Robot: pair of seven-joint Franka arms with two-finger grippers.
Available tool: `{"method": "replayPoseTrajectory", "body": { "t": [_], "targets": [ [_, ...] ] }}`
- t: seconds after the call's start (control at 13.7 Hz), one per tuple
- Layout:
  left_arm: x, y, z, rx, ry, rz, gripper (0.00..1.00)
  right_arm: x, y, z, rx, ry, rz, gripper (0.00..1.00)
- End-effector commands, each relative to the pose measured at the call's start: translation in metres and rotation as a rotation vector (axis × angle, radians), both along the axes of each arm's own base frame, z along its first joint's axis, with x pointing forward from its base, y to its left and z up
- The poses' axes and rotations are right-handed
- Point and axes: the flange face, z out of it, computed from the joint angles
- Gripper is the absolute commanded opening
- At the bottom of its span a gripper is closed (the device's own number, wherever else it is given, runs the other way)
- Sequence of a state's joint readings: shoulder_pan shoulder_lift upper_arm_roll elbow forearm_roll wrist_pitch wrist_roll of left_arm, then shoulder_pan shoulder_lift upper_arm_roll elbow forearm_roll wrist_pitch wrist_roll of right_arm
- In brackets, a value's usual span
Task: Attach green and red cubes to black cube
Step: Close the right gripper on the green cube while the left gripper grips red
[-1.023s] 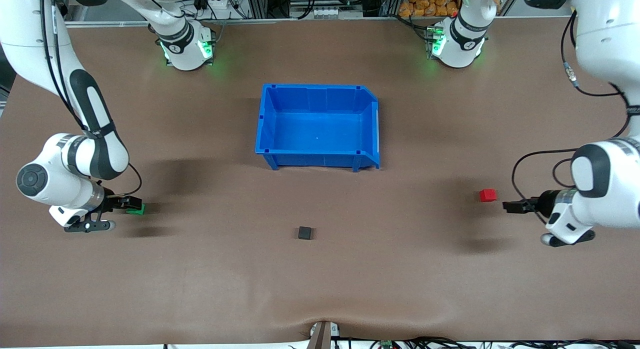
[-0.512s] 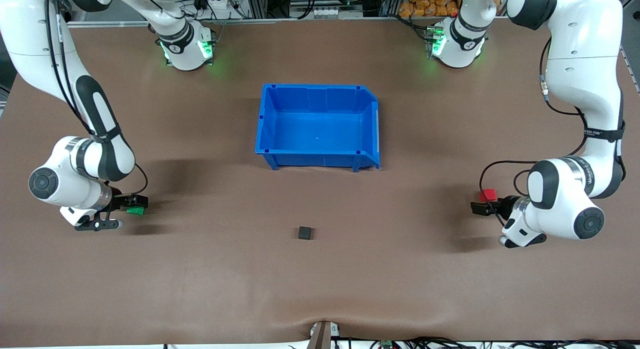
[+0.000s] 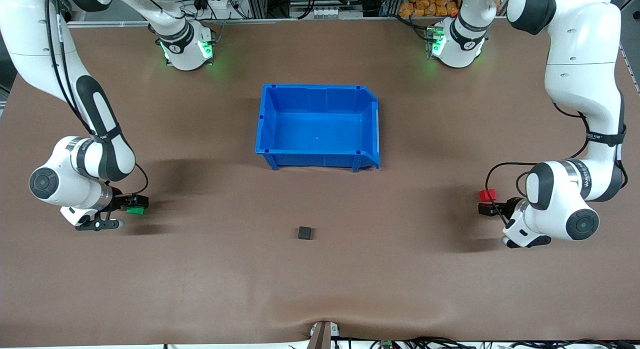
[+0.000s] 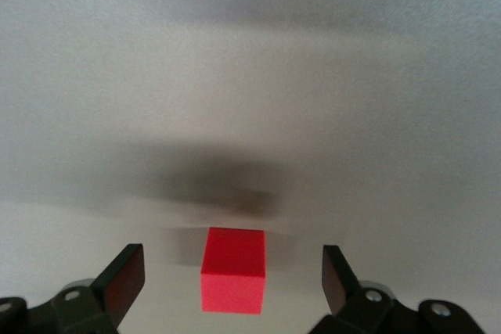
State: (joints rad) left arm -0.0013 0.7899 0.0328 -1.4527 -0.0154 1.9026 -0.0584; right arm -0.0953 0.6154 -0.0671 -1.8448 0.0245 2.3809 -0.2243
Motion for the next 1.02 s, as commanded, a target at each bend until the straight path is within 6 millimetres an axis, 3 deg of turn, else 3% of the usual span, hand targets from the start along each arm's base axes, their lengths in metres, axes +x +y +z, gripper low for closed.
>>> {"method": "replayPoseTrajectory", "body": {
  "t": [0.0,0.07,0.15,0.44,0.51,0.58,0.66,0.73,0.95],
  "targets": [
    [0.002,-0.001,-0.006,0.004,0.001,-0.026,1.0,0.0,0.006,0.002,0.012,-0.014,-0.012,1.0],
    [0.001,-0.001,-0.008,0.003,0.006,-0.035,1.0,0.001,0.006,0.001,0.01,-0.025,-0.01,1.0],
    [0.0,-0.001,-0.01,-0.004,0.012,-0.051,0.89,0.002,0.007,0.001,0.009,-0.032,-0.009,1.0],
    [-0.002,-0.003,-0.013,-0.011,0.024,-0.064,0.67,0.002,0.009,-0.001,0.009,-0.029,-0.005,1.0],
    [-0.003,-0.003,-0.013,-0.014,0.027,-0.062,0.67,0.002,0.008,-0.001,0.009,-0.029,-0.005,0.92],
    [-0.004,-0.004,-0.017,-0.015,0.033,-0.063,0.67,0.002,0.007,-0.001,0.009,-0.029,-0.007,0.67],
    [-0.004,-0.004,-0.019,-0.016,0.035,-0.062,0.67,0.001,0.007,-0.002,0.01,-0.026,-0.007,0.26],
    [-0.004,-0.003,-0.019,-0.016,0.036,-0.063,0.67,0.001,0.006,-0.001,0.01,-0.028,-0.01,0.0],
    [-0.008,-0.004,-0.022,-0.016,0.052,-0.064,0.64,0.001,0.007,-0.001,0.01,-0.028,-0.007,0.0]
  ]
}}
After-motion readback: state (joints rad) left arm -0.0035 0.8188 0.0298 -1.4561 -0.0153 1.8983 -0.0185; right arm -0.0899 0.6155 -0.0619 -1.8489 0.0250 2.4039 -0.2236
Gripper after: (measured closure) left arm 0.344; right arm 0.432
